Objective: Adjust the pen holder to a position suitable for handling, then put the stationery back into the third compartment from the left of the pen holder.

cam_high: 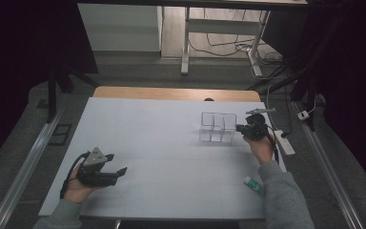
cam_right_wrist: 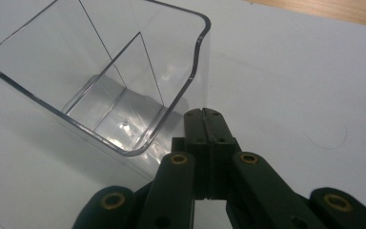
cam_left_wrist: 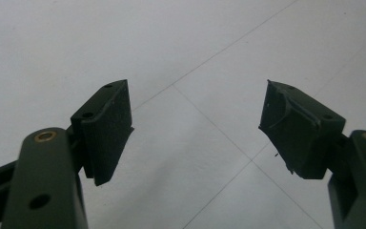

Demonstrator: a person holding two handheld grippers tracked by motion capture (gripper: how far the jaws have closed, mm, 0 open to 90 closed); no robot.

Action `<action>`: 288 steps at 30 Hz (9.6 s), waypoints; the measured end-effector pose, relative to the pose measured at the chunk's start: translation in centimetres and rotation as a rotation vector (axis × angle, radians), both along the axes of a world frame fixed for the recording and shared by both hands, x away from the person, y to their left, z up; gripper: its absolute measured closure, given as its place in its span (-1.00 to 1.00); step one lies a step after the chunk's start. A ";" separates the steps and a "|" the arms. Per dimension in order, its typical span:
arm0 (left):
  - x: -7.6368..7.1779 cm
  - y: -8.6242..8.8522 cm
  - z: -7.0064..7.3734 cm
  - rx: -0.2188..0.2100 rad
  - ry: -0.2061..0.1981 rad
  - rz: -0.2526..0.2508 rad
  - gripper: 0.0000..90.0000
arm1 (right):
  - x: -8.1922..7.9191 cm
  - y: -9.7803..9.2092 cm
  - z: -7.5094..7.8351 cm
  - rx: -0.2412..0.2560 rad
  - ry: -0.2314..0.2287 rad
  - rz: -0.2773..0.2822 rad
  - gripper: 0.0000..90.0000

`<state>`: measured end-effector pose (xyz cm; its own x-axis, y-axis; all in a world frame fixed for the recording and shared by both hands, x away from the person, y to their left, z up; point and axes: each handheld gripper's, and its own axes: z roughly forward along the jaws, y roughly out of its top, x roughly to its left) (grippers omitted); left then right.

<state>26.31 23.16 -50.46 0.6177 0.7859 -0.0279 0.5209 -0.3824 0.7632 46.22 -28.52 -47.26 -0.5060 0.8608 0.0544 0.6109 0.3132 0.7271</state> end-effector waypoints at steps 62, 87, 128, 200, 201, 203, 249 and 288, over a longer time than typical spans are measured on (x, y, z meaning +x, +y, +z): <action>0.1 -0.3 -0.4 0.016 0.013 -0.017 -0.42 | 0.2 7.5 -0.1 0.006 -0.012 0.117 0.99; 0.2 -0.2 -0.6 0.018 0.018 -0.018 -0.42 | 0.3 11.6 -0.6 0.008 -0.014 0.174 0.99; 0.2 -0.5 -0.9 0.039 0.026 -0.029 -0.44 | -3.6 6.9 2.4 0.045 -0.048 0.163 0.77; 0.3 -0.9 -1.1 0.048 0.020 -0.035 -0.45 | -13.6 -4.4 1.0 -0.144 0.125 0.244 -0.14; 0.3 -0.9 -1.0 0.048 0.019 -0.034 -0.45 | -13.7 -4.4 1.0 -0.155 0.134 0.244 -0.14; 0.3 -0.9 -1.0 0.048 0.019 -0.035 -0.45 | -13.8 -4.4 1.0 -0.169 0.150 0.252 -0.15; 0.3 -1.0 -1.2 0.058 0.018 -0.035 -0.45 | -15.7 -4.4 -1.5 -0.347 0.313 0.362 0.45; 0.1 -2.4 -0.3 0.071 -0.035 -0.061 -0.43 | -12.9 0.3 0.6 -0.122 0.179 0.373 0.46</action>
